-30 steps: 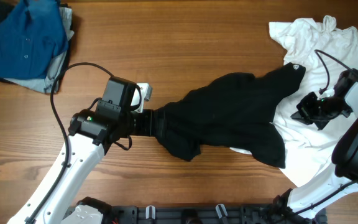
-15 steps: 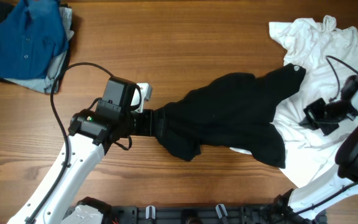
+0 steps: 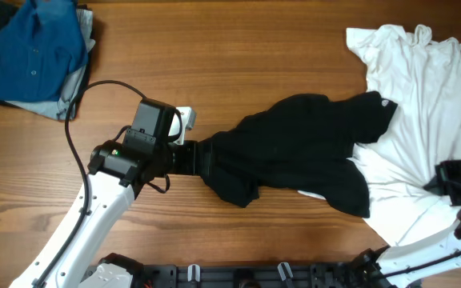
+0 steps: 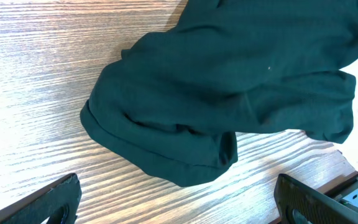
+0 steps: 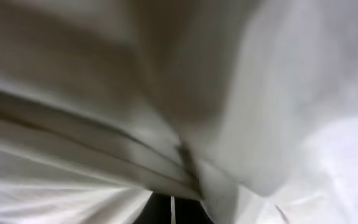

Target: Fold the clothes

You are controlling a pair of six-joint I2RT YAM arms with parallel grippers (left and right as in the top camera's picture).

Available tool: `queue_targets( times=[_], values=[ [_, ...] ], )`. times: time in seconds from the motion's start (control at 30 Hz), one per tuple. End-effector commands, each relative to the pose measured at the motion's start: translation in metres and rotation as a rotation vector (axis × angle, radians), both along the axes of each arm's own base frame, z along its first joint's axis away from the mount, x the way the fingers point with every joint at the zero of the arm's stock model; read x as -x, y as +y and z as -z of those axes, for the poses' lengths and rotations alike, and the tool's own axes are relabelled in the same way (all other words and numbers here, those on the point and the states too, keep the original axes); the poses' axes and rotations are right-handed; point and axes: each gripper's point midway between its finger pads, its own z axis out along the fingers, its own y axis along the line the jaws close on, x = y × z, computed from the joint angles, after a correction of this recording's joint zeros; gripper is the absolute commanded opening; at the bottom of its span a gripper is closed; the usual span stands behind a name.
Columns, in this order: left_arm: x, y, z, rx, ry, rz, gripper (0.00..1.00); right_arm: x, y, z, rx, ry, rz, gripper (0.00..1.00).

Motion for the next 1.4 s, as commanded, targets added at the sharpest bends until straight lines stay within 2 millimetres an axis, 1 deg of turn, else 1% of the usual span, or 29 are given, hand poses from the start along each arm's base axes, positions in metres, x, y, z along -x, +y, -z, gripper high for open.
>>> queue_targets(
  times=[0.0,0.1,0.2,0.4,0.53,0.63,0.7,0.77,0.9,0.93,1.03,1.07,1.17,1.2,1.23,1.3,1.33,1.37],
  values=[
    [0.000,-0.004,-0.005,0.015,-0.006,0.009,1.00,0.033,-0.019,0.006,0.057,0.131,0.092,0.04],
    [0.000,-0.004,-0.004,0.015,-0.006,0.009,1.00,0.044,-0.025,0.006,0.076,0.174,0.134,0.04],
    [0.000,-0.004,-0.004,0.015,-0.006,0.009,1.00,0.049,-0.032,0.005,0.082,0.172,0.176,0.04],
    [0.000,-0.004,-0.004,0.015,-0.006,0.009,1.00,0.063,-0.053,-0.002,0.091,0.152,0.263,0.04],
    [-0.001,-0.004,-0.005,0.016,-0.009,0.009,1.00,0.060,-0.054,-0.002,0.070,0.111,0.285,0.04],
    [-0.003,-0.005,-0.006,0.020,-0.020,0.009,1.00,0.044,-0.048,-0.003,0.051,0.050,0.239,0.04],
    [-0.005,-0.006,-0.007,0.024,-0.030,0.009,1.00,0.030,-0.041,-0.004,0.034,0.018,0.194,0.08],
    [-0.008,-0.007,-0.009,0.029,-0.042,0.009,1.00,0.014,-0.029,-0.004,0.035,0.013,0.119,0.21],
    [-0.011,-0.008,-0.011,0.036,-0.059,0.009,1.00,-0.014,-0.003,-0.004,0.038,0.018,-0.017,0.37],
    [-0.011,-0.008,-0.011,0.036,-0.059,0.009,1.00,-0.020,0.003,-0.004,0.037,0.018,-0.043,0.39],
    [-0.011,-0.008,-0.011,0.035,-0.058,0.009,1.00,-0.040,0.027,-0.004,0.036,0.017,-0.146,0.40],
    [-0.011,-0.008,-0.011,0.035,-0.058,0.009,1.00,-0.049,0.038,-0.004,0.038,0.016,-0.193,0.40],
    [-0.011,-0.008,-0.011,0.035,-0.058,0.009,1.00,-0.067,0.067,-0.004,0.038,0.013,-0.305,0.42],
    [-0.011,-0.008,-0.011,0.035,-0.058,0.009,1.00,-0.072,0.076,-0.004,0.039,0.012,-0.341,0.45],
    [-0.011,-0.008,-0.011,0.035,-0.058,0.009,1.00,-0.075,0.082,-0.004,0.040,0.010,-0.367,0.52],
    [-0.010,-0.008,-0.010,0.034,-0.054,0.009,1.00,-0.085,0.100,-0.004,0.035,-0.005,-0.422,0.56],
    [-0.010,-0.007,-0.010,0.033,-0.050,0.009,1.00,-0.090,0.107,-0.004,0.036,-0.015,-0.448,0.62],
    [-0.009,-0.007,-0.009,0.031,-0.046,0.008,1.00,-0.093,0.112,-0.004,0.037,-0.017,-0.466,0.64]
  ],
)
